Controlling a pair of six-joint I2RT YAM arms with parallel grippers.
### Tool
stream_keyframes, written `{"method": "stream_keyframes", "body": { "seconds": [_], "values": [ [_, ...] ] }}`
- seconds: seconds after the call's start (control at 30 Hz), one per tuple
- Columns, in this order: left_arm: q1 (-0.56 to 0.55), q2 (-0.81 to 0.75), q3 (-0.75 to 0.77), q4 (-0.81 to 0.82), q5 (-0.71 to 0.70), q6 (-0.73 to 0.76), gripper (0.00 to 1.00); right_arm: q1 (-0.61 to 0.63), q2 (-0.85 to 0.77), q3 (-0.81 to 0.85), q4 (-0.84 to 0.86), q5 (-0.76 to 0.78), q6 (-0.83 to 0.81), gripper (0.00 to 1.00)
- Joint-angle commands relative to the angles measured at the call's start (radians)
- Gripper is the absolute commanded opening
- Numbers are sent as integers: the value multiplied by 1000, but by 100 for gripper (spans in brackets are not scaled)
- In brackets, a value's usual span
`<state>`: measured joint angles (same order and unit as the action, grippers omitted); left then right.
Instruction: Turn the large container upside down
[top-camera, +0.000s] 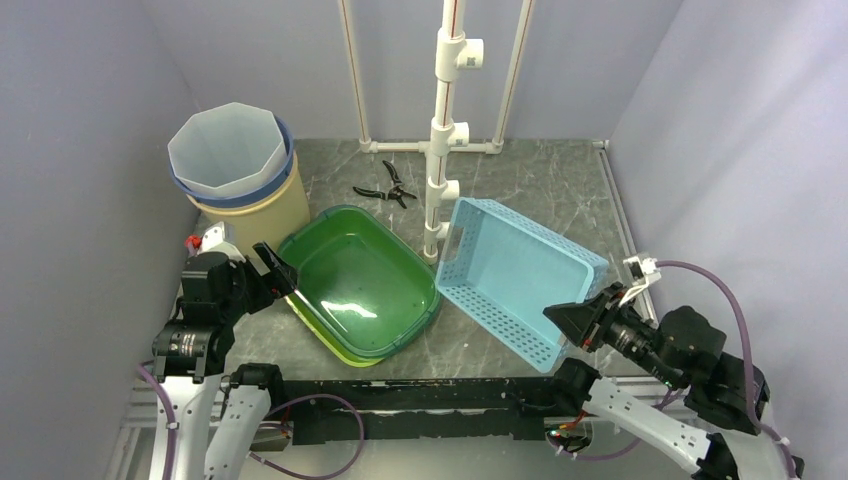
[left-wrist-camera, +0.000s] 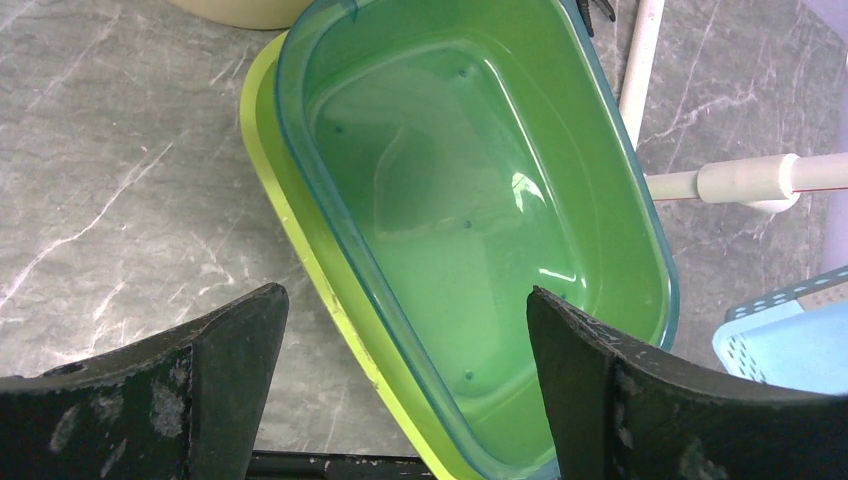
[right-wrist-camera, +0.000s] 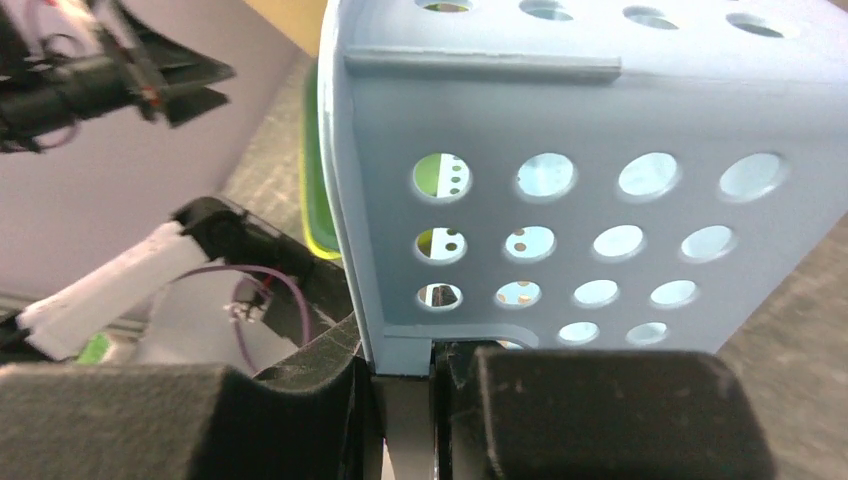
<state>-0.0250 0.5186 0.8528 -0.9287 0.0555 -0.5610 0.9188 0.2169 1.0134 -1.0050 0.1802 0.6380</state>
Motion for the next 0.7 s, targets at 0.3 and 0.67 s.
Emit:
{"method": "stream_keyframes", "body": {
  "seconds": [0.3, 0.67],
  "values": [
    [5, 7, -1, 31, 1, 6, 94, 3, 277, 96, -142, 356, -7, 0],
    [10, 6, -3, 37, 12, 11, 94, 3, 569, 264, -358, 775, 203, 0]
  ]
}}
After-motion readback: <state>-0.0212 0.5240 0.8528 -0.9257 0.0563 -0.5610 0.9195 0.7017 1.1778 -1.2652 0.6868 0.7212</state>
